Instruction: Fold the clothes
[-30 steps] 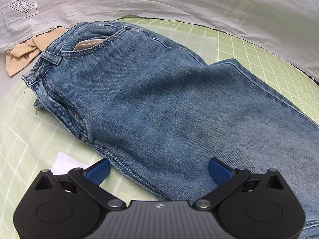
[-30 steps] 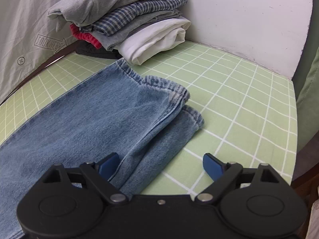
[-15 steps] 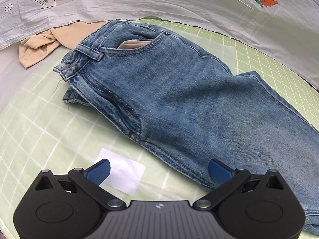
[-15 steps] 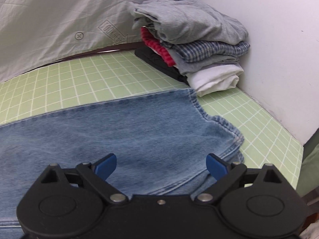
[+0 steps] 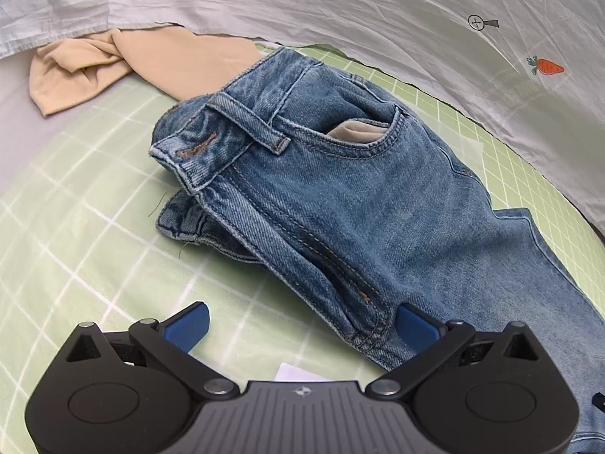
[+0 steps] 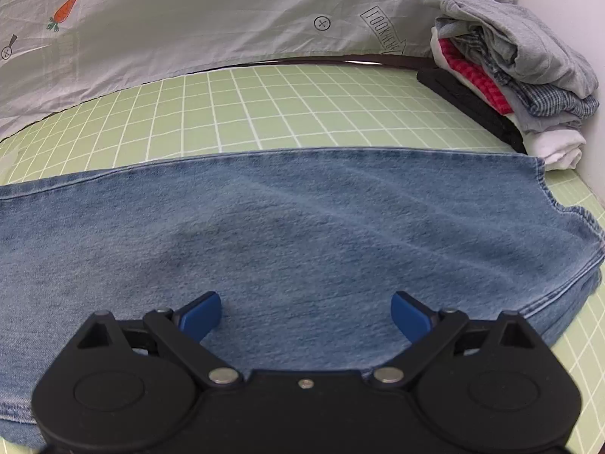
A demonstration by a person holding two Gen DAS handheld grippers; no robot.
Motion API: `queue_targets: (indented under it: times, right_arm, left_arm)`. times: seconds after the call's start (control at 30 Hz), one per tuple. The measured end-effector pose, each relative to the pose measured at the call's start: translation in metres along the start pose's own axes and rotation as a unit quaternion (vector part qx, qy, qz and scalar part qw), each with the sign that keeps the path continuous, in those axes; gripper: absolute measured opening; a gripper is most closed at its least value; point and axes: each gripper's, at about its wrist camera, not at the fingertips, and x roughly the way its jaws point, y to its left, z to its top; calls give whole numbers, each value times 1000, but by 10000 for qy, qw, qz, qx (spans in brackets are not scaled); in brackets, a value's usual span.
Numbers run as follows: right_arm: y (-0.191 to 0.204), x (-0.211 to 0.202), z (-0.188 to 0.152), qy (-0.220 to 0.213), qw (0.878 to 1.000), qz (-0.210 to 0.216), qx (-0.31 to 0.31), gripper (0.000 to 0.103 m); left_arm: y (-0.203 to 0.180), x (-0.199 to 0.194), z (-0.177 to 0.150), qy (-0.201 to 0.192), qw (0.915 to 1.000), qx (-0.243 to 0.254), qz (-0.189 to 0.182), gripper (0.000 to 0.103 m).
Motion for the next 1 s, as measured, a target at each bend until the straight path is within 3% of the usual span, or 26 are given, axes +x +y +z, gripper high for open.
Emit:
queue_targets:
  times: [0.13,0.23,0.33,0.5,1.0]
  right_arm:
    - [2,-2,-7,-20,9989,-172,447,102]
    - [2,-4,-10,-24,9975,-268,661,102]
    - [8,-6,-12,-78,9960,-476,756,103]
    - [18,-6,-12,-148,9929,-711,944,103]
    - [18,-7,-18,-278,9913,-626,1127,103]
  left_arm:
    - [4,-5,4,-7,9993,343,-176,103]
    - [21,-12,11,-182,9991,279,-258,103]
    - [43,-13,20,-396,9990,-50,-210,103]
    - [74,6,38,-377,9954,-703,-532,103]
    - [62,33,64,-913,9936,-534,-390,103]
